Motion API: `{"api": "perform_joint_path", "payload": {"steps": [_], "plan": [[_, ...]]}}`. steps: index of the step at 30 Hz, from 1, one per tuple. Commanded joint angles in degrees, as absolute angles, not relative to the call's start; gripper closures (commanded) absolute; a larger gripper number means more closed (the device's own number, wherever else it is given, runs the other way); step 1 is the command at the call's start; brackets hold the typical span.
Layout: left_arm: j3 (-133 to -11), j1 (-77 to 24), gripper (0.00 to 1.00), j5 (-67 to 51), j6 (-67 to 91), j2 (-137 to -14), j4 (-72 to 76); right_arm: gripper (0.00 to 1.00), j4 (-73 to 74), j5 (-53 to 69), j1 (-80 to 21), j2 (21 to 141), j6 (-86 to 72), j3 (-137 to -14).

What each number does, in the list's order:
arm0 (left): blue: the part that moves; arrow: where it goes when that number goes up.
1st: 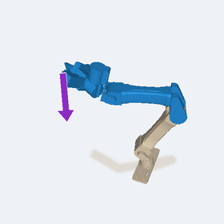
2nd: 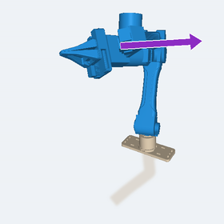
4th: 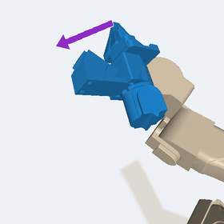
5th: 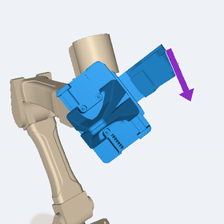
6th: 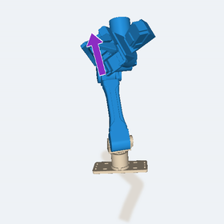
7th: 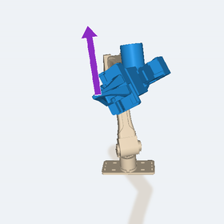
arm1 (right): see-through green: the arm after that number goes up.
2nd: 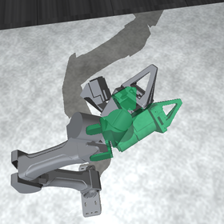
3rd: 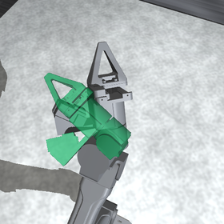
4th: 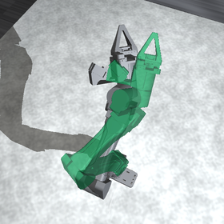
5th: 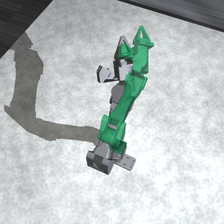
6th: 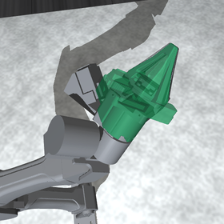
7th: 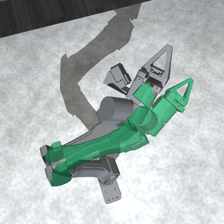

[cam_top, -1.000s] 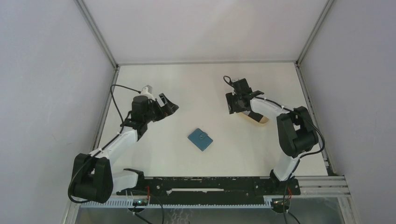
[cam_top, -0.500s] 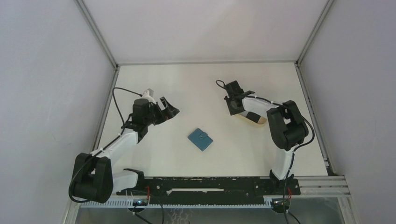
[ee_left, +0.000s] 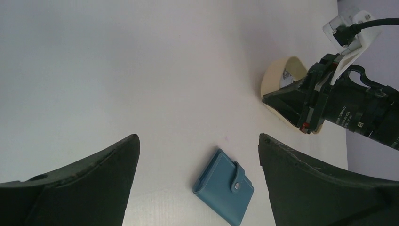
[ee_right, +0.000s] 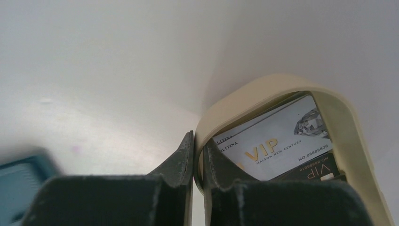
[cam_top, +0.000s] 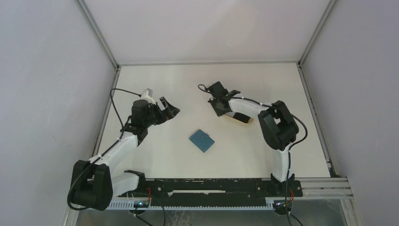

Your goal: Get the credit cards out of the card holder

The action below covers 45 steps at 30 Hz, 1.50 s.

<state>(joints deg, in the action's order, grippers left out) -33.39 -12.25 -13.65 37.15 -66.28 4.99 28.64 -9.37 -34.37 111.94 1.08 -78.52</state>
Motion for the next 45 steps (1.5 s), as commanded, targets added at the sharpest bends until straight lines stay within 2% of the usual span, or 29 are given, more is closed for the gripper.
{"api": "perform_joint_path", "payload": {"steps": [1,8,12,13,15,17,21,22,26,32,45], "plan": [[-31.67,-12.13,0.00,-10.53,38.45,-62.78,4.85,0.87,29.60,-4.59,-39.28,115.02,6.12,-86.67],[-31.77,-11.96,0.00,-3.77,39.56,-59.50,0.37,0.86,33.48,4.15,-43.14,121.97,10.16,-98.54],[-30.64,-11.59,0.00,-1.78,40.71,-58.89,-1.55,0.79,36.01,5.01,-43.85,124.40,11.93,-102.98],[-30.26,-11.42,0.00,-1.41,40.89,-58.86,-1.50,0.73,36.63,4.89,-43.86,124.76,12.18,-103.62],[-29.43,-10.82,0.00,-1.15,41.15,-58.84,-1.16,0.51,38.82,3.20,-44.13,124.99,13.18,-105.68],[-28.45,-10.04,0.00,-1.37,41.57,-58.55,-0.38,0.33,41.67,1.51,-44.25,124.11,13.83,-108.31],[-28.46,-9.61,0.00,-1.62,41.84,-58.45,-0.26,0.08,42.71,0.05,-44.34,116.23,13.96,-107.99],[-28.55,-9.58,0.00,-1.73,41.84,-58.49,-0.38,0.07,42.47,-0.74,-44.38,113.68,13.45,-106.42],[-27.15,-9.94,0.00,-3.26,42.13,-58.27,-0.29,0.06,35.57,-4.97,-47.81,103.03,8.31,-90.92],[-23.01,-12.77,0.02,-3.35,43.76,-57.66,-0.27,0.16,26.08,-11.02,-55.25,97.03,0.33,-71.03],[-22.53,-20.68,0.04,-1.82,48.07,-63.81,4.83,0.29,17.31,-7.28,-54.86,102.87,-3.60,-65.44]]}}
